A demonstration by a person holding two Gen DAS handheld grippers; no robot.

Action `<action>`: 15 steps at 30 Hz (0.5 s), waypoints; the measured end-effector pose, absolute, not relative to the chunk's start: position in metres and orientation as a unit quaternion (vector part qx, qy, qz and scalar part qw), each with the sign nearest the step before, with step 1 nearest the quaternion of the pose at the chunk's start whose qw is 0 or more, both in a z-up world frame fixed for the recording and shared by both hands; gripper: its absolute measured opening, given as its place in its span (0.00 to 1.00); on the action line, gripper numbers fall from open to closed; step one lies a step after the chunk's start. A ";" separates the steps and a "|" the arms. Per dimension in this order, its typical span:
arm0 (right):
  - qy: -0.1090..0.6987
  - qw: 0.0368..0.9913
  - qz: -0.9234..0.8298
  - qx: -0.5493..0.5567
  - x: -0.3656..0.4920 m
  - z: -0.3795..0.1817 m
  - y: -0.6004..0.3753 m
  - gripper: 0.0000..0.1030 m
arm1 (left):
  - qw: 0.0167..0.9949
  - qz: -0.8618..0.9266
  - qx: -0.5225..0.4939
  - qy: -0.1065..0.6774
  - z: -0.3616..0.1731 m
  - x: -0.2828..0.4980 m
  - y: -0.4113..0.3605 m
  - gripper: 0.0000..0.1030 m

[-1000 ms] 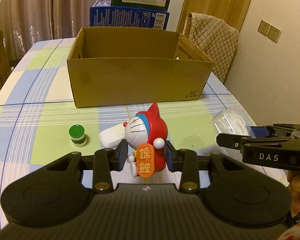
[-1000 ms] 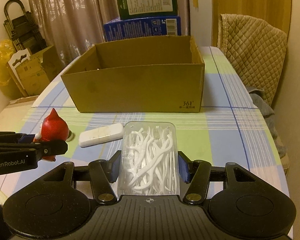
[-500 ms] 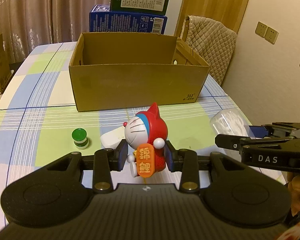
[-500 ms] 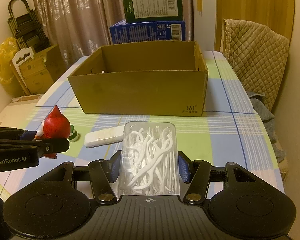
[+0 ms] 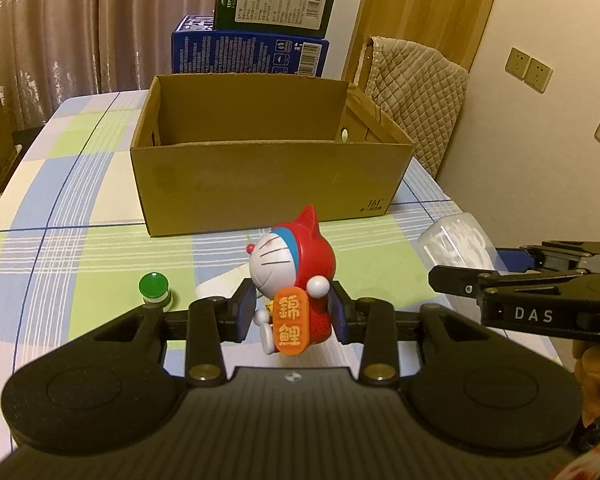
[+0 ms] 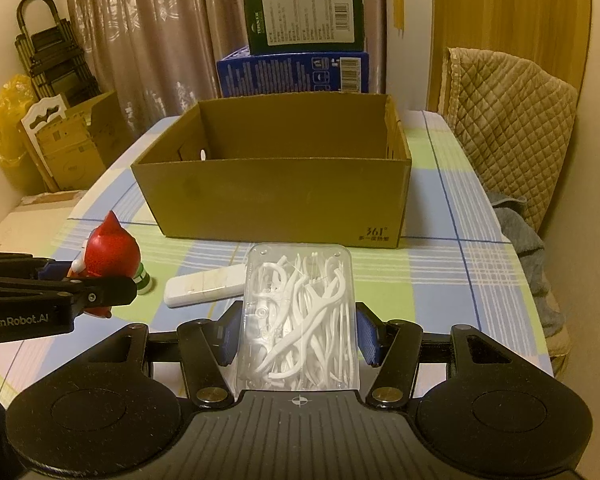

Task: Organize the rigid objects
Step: 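Carry Doraemon figure in left tool over box while right tool carries floss box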

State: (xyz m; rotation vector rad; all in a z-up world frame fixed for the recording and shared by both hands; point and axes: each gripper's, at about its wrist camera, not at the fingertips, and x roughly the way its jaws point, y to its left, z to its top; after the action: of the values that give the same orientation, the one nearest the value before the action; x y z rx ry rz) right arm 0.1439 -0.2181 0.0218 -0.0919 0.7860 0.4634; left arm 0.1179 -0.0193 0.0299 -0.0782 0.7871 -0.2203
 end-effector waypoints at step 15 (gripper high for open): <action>0.372 0.898 0.227 -0.060 0.169 0.038 -0.215 0.52 | 0.921 -0.115 -0.042 0.370 0.047 0.145 -0.017 0.32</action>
State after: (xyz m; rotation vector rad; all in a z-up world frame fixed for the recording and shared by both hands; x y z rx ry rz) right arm 0.1687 -0.2150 0.0382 -0.1252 0.7699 0.4696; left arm 0.1451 -0.0174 0.0473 -0.0859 0.7608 -0.2367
